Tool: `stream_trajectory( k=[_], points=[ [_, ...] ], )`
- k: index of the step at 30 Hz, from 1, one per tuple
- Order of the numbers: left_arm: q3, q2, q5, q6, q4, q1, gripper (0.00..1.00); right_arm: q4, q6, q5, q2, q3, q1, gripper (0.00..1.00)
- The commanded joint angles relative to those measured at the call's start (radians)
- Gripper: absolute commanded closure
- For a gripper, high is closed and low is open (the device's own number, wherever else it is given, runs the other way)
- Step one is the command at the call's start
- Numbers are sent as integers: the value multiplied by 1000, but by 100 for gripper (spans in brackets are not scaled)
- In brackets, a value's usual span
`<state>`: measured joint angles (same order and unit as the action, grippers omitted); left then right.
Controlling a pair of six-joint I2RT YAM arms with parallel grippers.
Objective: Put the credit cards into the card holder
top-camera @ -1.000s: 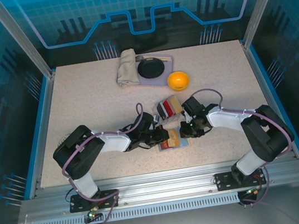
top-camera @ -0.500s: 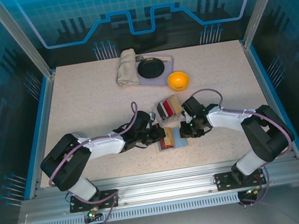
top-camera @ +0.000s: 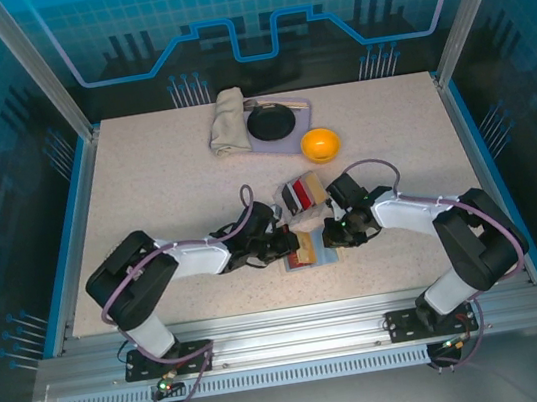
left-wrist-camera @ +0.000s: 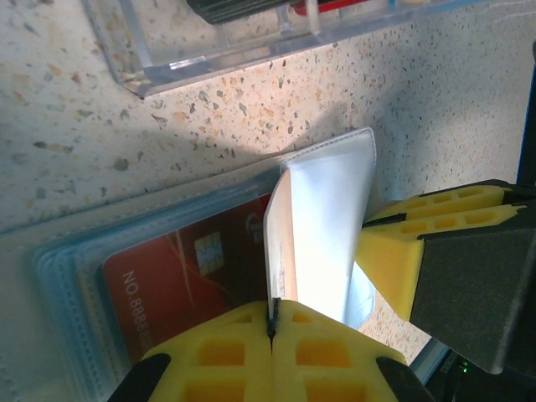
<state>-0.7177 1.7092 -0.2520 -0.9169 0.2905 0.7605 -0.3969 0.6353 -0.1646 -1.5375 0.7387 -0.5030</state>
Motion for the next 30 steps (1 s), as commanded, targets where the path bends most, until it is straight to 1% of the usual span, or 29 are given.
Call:
stream_trajectory(
  k=[1, 8, 12, 17, 19, 21, 22, 24, 27, 30],
  points=[
    [-15, 46, -22, 2, -2, 6, 100, -43, 7, 66, -41, -32, 8, 82],
    [-21, 70, -39, 3, 8, 7, 100, -64, 9, 68, -15, -15, 8, 81],
    [-19, 69, -33, -1, 3, 7, 100, -116, 9, 92, 49, 20, 8, 77],
    [6, 7, -10, 2, 3, 7, 100, -176, 0, 152, 155, 54, 8, 74],
    [22, -35, 12, 11, -5, 8, 100, -170, -18, 137, 187, 61, 5, 74],
    [32, -71, 30, 18, -23, 7, 100, -138, -37, 65, 201, 58, 3, 77],
    [36, -85, 36, 22, -30, 7, 100, -110, -47, 6, 197, 56, 2, 78],
    [36, -100, 48, 29, -53, 8, 100, -79, -47, -42, 173, 59, -13, 80],
    [25, -89, 57, 42, -81, 7, 100, -77, -45, -28, 121, 71, -35, 82],
    [23, -68, 46, 38, -72, 8, 100, -84, -39, 2, 66, 70, -32, 82]
  ],
)
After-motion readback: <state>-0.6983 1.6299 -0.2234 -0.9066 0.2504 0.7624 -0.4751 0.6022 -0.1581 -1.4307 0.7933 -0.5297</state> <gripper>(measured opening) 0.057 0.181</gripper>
